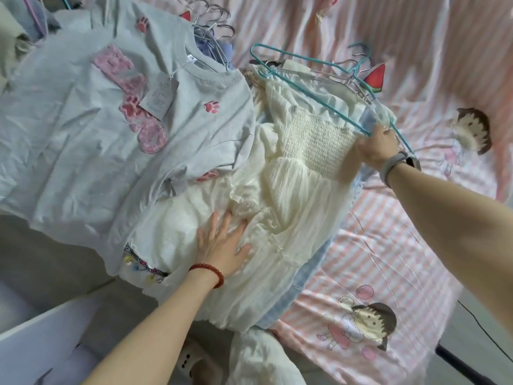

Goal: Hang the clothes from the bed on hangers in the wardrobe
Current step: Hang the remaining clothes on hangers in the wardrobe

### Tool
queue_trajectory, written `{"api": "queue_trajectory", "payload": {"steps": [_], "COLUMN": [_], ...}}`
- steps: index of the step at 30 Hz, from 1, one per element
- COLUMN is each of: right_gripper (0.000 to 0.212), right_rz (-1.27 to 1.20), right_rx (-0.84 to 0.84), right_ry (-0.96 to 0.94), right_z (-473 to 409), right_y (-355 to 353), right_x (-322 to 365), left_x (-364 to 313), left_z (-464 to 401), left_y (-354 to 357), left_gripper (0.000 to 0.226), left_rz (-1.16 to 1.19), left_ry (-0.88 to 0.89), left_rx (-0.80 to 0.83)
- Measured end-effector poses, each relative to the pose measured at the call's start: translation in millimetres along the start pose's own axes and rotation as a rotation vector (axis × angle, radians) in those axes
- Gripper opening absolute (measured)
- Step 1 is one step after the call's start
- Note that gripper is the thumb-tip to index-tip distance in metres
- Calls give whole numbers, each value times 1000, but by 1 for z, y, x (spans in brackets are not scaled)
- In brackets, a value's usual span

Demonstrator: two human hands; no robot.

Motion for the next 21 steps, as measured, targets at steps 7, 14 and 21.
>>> {"api": "queue_trajectory", "payload": {"steps": [7,14,21], "right_gripper": [29,24,43], "right_rz": [79,-220,-109], "right_rx": [-205,-102,-217], "right_ry": [-173,-249,-100], "right_z": [31,57,38], "right_y": [-14,2,-17], "right_x": [-7,-28,-46], "left_x": [-5,-45,-67], "left_z": [-3,-2,-26], "left_y": [-16,-69,-55], "left_gripper": [48,35,55], "left_rz": [43,170,165], "left_ry": [-46,44,76], "left_rx": [-48,-451,-221]}}
Point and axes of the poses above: each hand's wrist, its own z-axis away from the middle knuckle, its own y-axis out of the palm, x = y × z, the point moved 8 cm from there along -z, towards the middle knuckle, and after that the axes turned 1 degree about -z, right-handed, at the moved point
